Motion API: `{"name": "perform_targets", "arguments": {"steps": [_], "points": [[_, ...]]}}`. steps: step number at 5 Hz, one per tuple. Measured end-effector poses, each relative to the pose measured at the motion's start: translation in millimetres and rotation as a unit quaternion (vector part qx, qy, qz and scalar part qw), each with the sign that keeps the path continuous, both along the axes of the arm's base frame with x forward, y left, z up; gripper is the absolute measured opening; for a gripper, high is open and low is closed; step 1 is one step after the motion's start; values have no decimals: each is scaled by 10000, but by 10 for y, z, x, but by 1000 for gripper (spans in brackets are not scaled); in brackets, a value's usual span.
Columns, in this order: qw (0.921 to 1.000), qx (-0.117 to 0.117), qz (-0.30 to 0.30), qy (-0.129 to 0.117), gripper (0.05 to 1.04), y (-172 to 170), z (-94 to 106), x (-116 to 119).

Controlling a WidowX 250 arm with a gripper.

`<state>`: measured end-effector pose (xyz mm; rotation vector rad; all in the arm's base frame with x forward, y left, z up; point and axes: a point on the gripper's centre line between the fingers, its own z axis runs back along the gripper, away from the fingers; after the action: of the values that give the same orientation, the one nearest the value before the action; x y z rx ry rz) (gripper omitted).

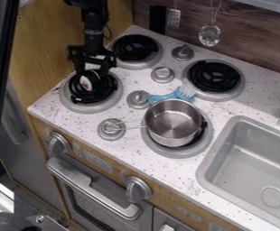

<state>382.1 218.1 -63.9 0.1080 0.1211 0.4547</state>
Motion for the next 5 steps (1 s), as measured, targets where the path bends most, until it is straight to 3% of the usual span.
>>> {"name": "perform_targets", "arguments": {"steps": [1, 2, 3, 4, 5], "points": [[10000, -26, -77, 3, 508, -62, 22, -66], [9996, -34, -241, -135, 430, -160, 24, -41], [9931, -180, -862, -774, 399, -393, 132, 185], [9793, -292, -1643, -1146, 395, -962, 205, 498], [9765, -342, -1808, -1121, 395, -1122, 207, 533]]}}
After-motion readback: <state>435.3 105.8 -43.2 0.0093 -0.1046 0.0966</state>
